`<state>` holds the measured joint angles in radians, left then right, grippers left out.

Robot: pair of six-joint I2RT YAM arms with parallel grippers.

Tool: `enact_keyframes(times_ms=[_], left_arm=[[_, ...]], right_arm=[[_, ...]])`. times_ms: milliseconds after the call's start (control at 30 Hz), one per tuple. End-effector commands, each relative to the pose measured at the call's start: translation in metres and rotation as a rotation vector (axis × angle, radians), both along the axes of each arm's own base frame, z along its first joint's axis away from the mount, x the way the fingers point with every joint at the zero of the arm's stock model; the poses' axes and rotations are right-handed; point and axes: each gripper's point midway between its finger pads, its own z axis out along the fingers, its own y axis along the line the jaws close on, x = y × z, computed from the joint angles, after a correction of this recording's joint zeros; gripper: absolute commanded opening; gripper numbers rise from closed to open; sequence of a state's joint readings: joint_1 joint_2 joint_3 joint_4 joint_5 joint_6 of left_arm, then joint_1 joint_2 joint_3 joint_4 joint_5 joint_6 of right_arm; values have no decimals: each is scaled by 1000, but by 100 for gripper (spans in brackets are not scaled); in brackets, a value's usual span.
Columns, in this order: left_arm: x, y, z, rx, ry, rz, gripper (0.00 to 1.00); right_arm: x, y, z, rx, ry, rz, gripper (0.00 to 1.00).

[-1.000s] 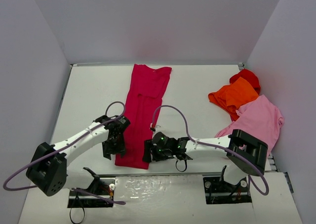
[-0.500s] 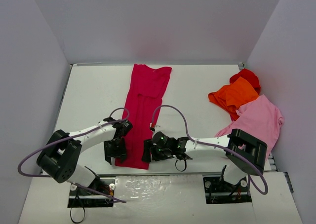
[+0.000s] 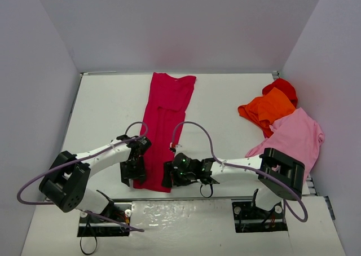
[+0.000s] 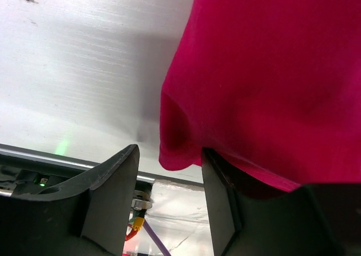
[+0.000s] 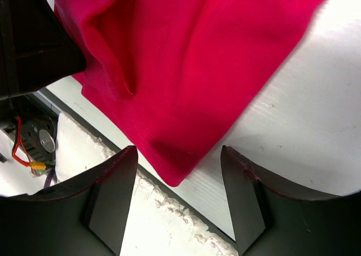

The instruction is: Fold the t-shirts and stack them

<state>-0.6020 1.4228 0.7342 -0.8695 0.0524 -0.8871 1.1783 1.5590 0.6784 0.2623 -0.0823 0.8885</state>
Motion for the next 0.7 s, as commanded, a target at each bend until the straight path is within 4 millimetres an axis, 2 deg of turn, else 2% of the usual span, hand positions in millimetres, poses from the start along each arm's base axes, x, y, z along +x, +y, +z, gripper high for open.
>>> enact_keyframes(times_ms=[0, 133, 233, 267, 333, 367, 400, 433, 467, 500, 567, 633, 667], left_arm=[[12, -21, -17, -99, -28, 4, 43], [9, -33, -18, -169, -17, 3, 41], [8, -30, -11, -164, -17, -9, 40], [7, -27, -6, -152, -20, -11, 39], [10, -26, 9, -156, -57, -14, 33], [13, -27, 19, -169, -82, -14, 31], [19, -30, 41, -192, -131, -16, 22], [24, -31, 59, -210, -178, -16, 13], [30, -32, 75, -224, -223, -15, 4], [32, -32, 91, -236, -262, -13, 0], [46, -36, 131, -292, -384, -6, 0], [63, -36, 171, -323, -519, -2, 0], [71, -35, 181, -318, -559, 6, 0]], right_arm=[[6, -43, -22, -166, -16, -74, 54], [12, -64, -12, -205, -53, -113, 52], [28, -97, -3, -277, -106, -185, 51], [35, -106, 1, -286, -124, -209, 45], [60, -118, 15, -270, -153, -269, 25], [71, -119, 23, -256, -168, -291, 14], [87, -116, 39, -232, -201, -316, 5], [102, -115, 52, -222, -234, -333, 0], [116, -117, 61, -227, -266, -343, 0], [129, -116, 71, -230, -295, -349, 0], [161, -107, 88, -245, -349, -339, 0], [194, -91, 97, -256, -377, -304, 0], [202, -81, 98, -238, -361, -292, 0]])
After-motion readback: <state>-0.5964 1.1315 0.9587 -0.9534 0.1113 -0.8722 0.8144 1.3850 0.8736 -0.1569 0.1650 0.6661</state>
